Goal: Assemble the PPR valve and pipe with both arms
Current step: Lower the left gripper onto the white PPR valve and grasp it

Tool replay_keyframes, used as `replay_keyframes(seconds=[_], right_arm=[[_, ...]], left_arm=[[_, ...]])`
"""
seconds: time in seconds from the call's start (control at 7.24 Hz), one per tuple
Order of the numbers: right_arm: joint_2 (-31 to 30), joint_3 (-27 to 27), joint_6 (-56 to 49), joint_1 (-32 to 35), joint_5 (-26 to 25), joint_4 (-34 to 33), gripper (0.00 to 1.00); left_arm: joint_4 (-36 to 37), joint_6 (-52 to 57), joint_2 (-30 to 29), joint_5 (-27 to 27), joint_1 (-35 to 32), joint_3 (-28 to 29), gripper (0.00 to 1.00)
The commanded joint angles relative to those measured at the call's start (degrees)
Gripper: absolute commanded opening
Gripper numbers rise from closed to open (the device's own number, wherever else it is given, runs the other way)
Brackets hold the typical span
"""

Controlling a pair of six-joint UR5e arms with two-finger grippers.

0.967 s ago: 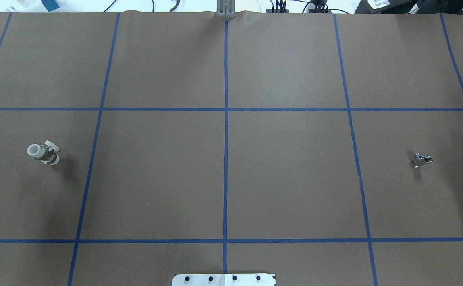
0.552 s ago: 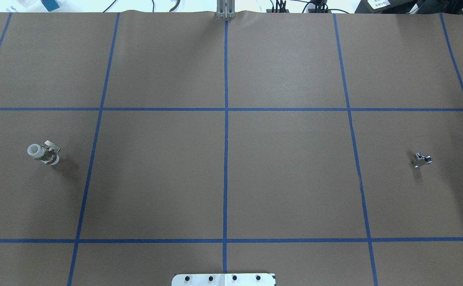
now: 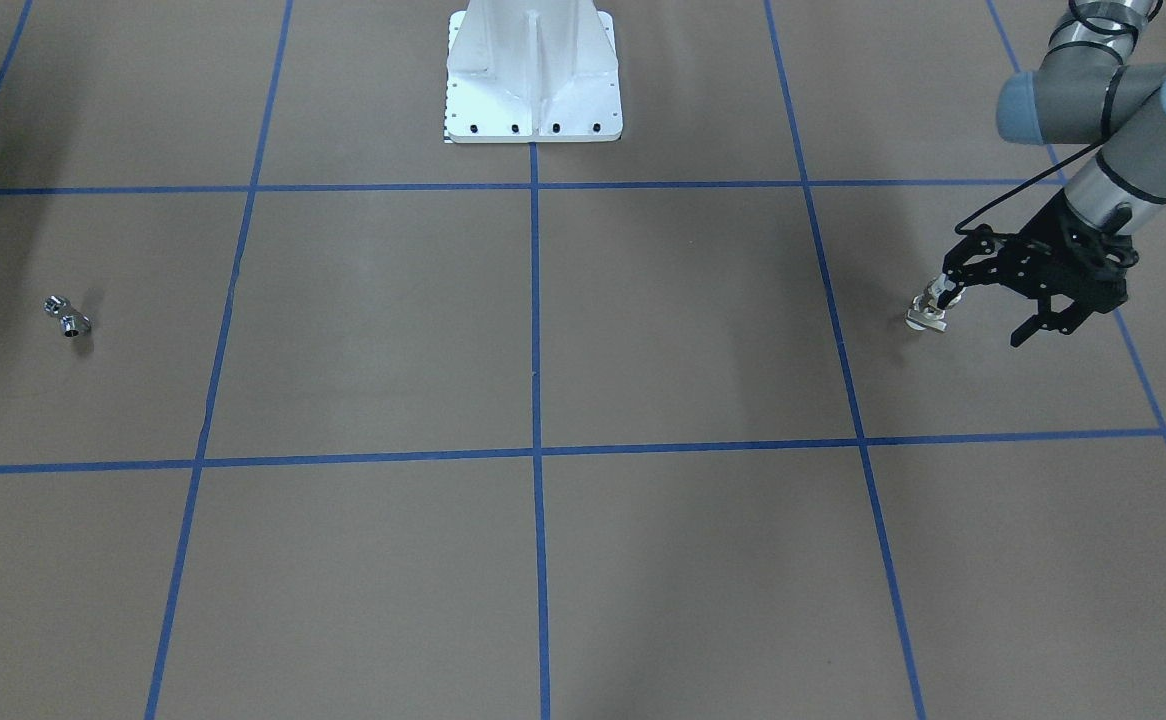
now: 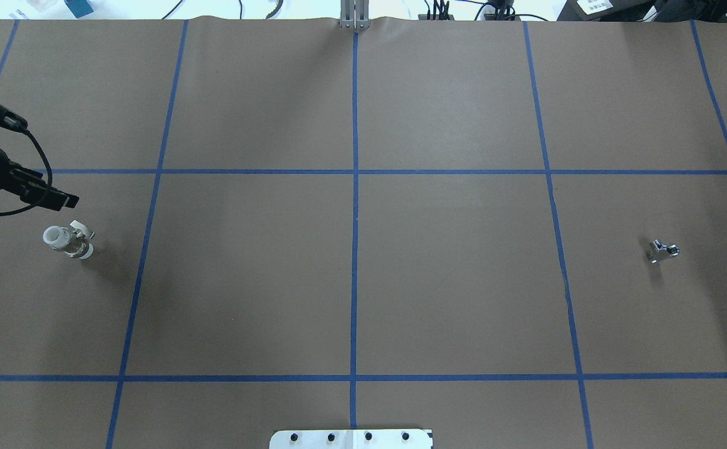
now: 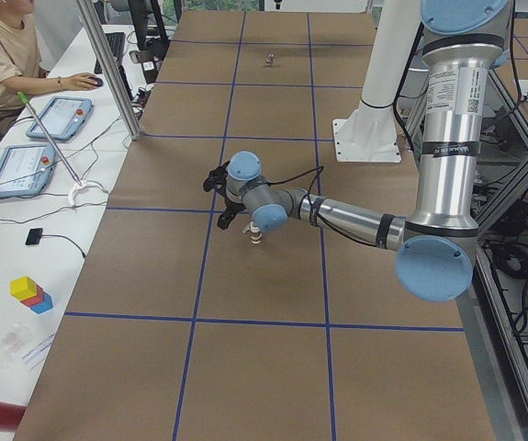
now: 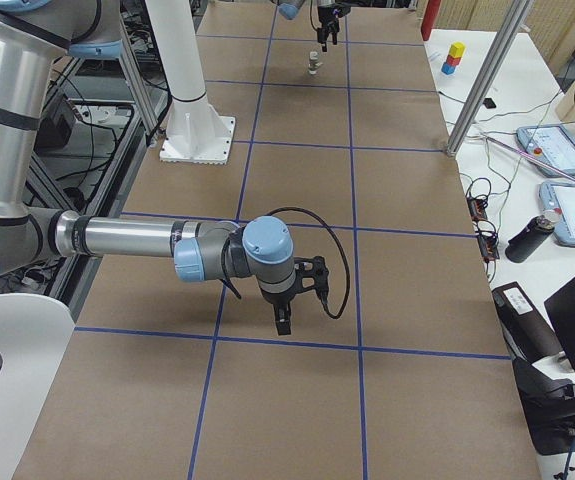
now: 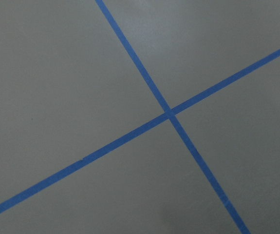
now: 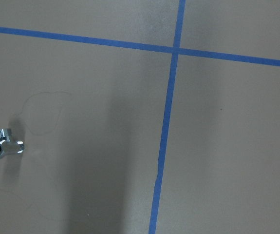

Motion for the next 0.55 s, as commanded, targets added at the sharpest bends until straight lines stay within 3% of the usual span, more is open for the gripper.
replay_keyframes(seconds=[0.0, 0.41], right_arm=[[0.0, 0.0, -0.1, 0.0, 0.0, 0.0, 1.0], [0.0, 0.0, -0.1, 0.0, -0.1, 0.0, 1.0]], left_arm=[[0.0, -0.1, 2.4, 3.2, 3.9, -0.2, 1.0], [0.0, -0.7, 3.9, 4.6, 5.3, -0.7, 1.0]])
